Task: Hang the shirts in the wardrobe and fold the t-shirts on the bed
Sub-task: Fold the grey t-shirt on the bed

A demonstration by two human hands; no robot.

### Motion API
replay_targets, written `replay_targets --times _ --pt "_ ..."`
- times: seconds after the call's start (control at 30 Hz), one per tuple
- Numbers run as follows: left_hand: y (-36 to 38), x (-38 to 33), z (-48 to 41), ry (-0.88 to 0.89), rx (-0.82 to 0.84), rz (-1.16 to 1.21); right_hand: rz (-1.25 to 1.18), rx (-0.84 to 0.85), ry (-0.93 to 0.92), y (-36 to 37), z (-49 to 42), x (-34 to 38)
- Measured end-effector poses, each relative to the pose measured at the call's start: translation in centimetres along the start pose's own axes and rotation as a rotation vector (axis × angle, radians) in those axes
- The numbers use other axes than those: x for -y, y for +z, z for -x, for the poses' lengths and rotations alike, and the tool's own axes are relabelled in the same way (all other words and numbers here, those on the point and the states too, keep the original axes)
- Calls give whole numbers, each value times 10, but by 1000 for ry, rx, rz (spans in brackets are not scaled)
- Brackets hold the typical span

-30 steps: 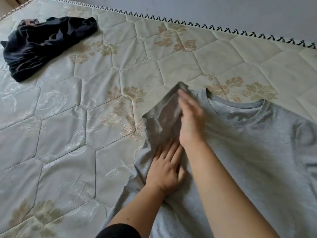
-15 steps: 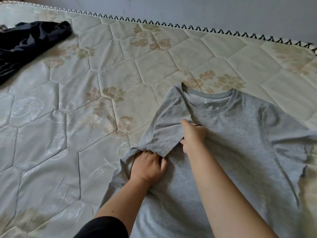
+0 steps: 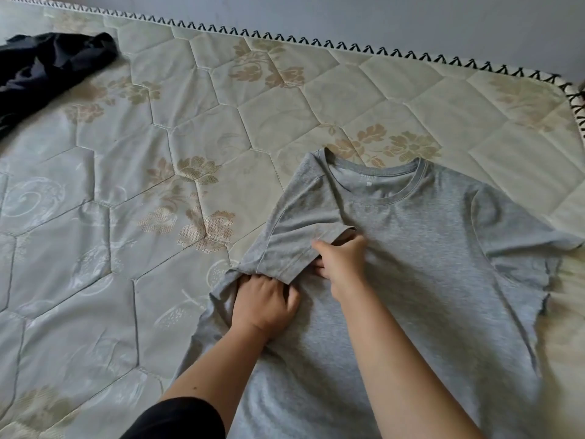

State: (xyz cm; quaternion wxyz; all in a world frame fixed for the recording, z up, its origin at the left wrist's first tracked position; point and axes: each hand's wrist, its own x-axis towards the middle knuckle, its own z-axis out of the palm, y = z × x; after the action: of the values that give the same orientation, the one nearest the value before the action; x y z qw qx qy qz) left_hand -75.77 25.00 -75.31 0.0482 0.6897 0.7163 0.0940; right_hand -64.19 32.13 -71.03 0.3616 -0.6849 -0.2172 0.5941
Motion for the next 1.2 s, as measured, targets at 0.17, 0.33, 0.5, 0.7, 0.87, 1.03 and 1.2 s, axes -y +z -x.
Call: replay_targets --times 0.17,0.33,0.5,0.7,0.87,1.03,1.2 --pt "2 2 1 -19 -3 76 83 -52 -101 -14 -5 -11" --pt "1 2 1 -1 28 125 143 -25 -137 -24 1 -14" --pt "-9 -3 2 -9 48 157 267 82 -205 -40 16 -19" --pt "-23 -7 8 31 42 21 318 308 -135 -64 44 -20" --pt "-28 -11 31 102 -200 146 391 448 -131 -71 54 -33" --pt "-57 -32 -9 67 -432 236 420 421 -153 -70 46 -40" --pt "-29 -22 -36 29 257 -7 380 402 -137 -65 36 -43"
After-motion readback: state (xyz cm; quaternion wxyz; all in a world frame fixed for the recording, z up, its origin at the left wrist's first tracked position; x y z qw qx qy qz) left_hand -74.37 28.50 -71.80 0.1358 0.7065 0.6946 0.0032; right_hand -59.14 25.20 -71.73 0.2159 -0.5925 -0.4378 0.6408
